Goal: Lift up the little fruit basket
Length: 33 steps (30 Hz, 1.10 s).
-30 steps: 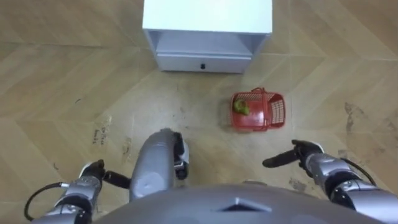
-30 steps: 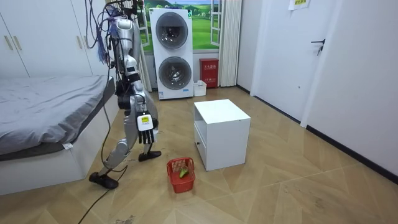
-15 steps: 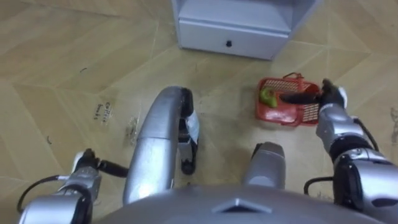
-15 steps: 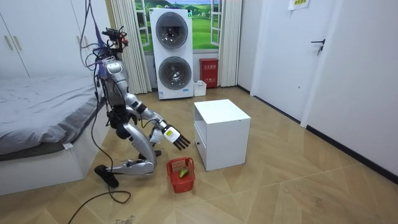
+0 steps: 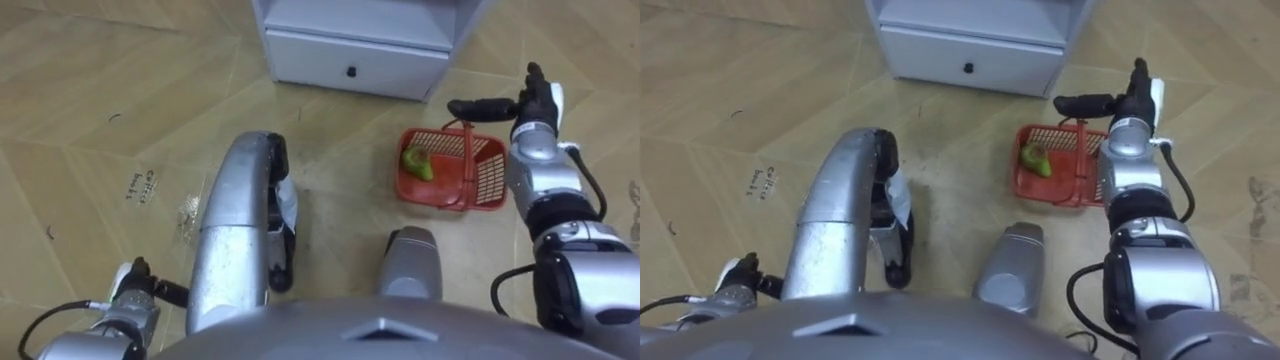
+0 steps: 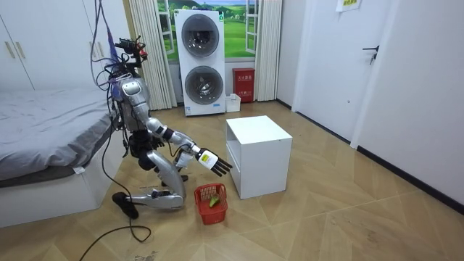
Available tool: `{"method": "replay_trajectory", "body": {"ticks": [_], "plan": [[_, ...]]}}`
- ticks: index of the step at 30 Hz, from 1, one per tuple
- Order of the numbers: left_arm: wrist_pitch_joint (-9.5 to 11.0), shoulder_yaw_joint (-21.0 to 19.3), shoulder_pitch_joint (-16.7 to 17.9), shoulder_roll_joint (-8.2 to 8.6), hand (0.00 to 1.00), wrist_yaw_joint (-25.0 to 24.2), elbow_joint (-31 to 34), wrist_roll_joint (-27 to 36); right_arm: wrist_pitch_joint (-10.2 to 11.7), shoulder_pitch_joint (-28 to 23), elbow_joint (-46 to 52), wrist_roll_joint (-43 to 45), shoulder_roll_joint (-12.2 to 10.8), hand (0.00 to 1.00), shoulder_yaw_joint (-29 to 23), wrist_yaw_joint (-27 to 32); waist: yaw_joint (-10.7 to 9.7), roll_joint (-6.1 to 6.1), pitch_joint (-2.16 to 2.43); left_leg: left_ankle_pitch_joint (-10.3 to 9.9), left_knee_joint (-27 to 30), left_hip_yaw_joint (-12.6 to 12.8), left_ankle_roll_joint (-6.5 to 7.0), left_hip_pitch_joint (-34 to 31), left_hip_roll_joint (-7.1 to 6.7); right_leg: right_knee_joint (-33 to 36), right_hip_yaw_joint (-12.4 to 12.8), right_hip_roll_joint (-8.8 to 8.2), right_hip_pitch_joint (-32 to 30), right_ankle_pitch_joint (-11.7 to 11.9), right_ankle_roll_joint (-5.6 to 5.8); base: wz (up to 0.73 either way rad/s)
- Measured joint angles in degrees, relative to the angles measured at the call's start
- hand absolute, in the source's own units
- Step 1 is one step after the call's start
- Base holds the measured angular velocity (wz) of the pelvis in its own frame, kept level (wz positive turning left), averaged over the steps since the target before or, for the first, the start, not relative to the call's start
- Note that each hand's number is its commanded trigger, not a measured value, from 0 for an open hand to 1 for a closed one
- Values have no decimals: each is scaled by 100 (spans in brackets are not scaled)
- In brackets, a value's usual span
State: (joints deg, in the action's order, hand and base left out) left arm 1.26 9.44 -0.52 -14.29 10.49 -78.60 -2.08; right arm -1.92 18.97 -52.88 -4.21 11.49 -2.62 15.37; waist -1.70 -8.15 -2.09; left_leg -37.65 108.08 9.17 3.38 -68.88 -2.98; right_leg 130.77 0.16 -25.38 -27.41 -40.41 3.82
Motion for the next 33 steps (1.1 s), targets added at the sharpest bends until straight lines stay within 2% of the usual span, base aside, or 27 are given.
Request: {"method": "replay_trajectory", "body": {"ticks": [2, 3, 4, 5, 8, 10, 14, 17, 20, 21, 26, 29, 33], "plan": [[23, 5, 100, -37, 0, -63, -28, -2, 45, 0, 2, -13, 5, 0, 126, -12, 1, -76, 1, 5, 290, -10, -10, -83, -10, 233, 31, 87, 183, -121, -46, 1], [48, 20, 137, 71, 0, -134, -11, -9, 88, 33, 2, -23, 136, 0, 217, -59, 68, 26, -61, 22, 518, -173, -45, -238, 26, 338, 29, 306, 220, -99, -70, -12], [86, 27, 149, 111, 0, -194, -8, -11, 100, 35, 2, -44, 184, 0, 269, -65, 96, 66, -53, 57, 522, -203, -119, -296, -17, 334, 41, 345, 193, -113, -60, -10], [163, 47, 155, 102, 0, -303, -24, -8, 105, 35, 2, -171, 209, 0, 311, -66, 83, 51, -58, 92, 463, -233, -186, -331, -106, 319, 30, 336, 167, -113, -59, 9], [180, 158, 148, 39, 0, -427, -78, -8, 118, 51, -36, -224, 282, 0, 381, -141, 88, 18, -68, 131, 431, -349, -260, -363, -191, 313, 33, 337, 112, -110, -53, 8], [179, 219, 160, -20, 0, -500, -82, -10, 121, 70, -71, -244, 290, 0, 447, -240, 91, -60, -72, 132, 425, -355, -262, -372, -192, 316, 38, 339, 93, -111, -52, 2], [181, 332, 121, -27, 0, -515, -55, 21, 107, 71, -163, -750, 493, 0, 703, -432, 239, -60, -74, 129, 422, -369, -262, -491, -163, 365, -2, 340, -40, -134, -14, 6], [177, 342, 172, -23, 0, -512, 75, 23, 98, 70, -269, -1043, 581, 0, 707, -499, 381, 15, -85, 107, 365, -354, -305, -604, -165, 445, -2, 332, -172, -143, 2, 9], [177, 468, 312, -8, 0, -508, 118, 19, 96, 72, -350, -1260, 598, 0, 708, -619, 399, 196, -91, 107, 344, -341, -305, -657, -156, 492, -28, 328, -232, -155, 25, 6], [175, 493, 351, -24, 0, -508, 129, 22, 96, 72, -463, -1372, 618, 0, 784, -641, 468, 224, -90, 106, 329, -329, -306, -666, -145, 516, -4, 324, -270, -156, 23, 0], [156, 649, 538, -49, 0, -609, 261, 76, 56, 70, -789, -1678, 660, 0, 884, -686, 661, 269, -87, 114, 304, -339, -321, -693, -125, 531, 9, 341, -319, -159, 18, 0], [156, 653, 668, -41, 0, -631, 393, 263, 60, 69, -798, -1823, 676, 0, 887, -685, 670, 295, -86, 118, 314, -337, -329, -741, -131, 532, 22, 343, -355, -160, 19, 0], [154, 741, 624, -42, 0, -650, 374, 291, 61, 61, -1089, -1848, 676, 0, 1045, -807, 668, 329, -89, 117, 313, -324, -329, -788, -140, 524, -32, 335, -378, -161, 22, 6]]}}
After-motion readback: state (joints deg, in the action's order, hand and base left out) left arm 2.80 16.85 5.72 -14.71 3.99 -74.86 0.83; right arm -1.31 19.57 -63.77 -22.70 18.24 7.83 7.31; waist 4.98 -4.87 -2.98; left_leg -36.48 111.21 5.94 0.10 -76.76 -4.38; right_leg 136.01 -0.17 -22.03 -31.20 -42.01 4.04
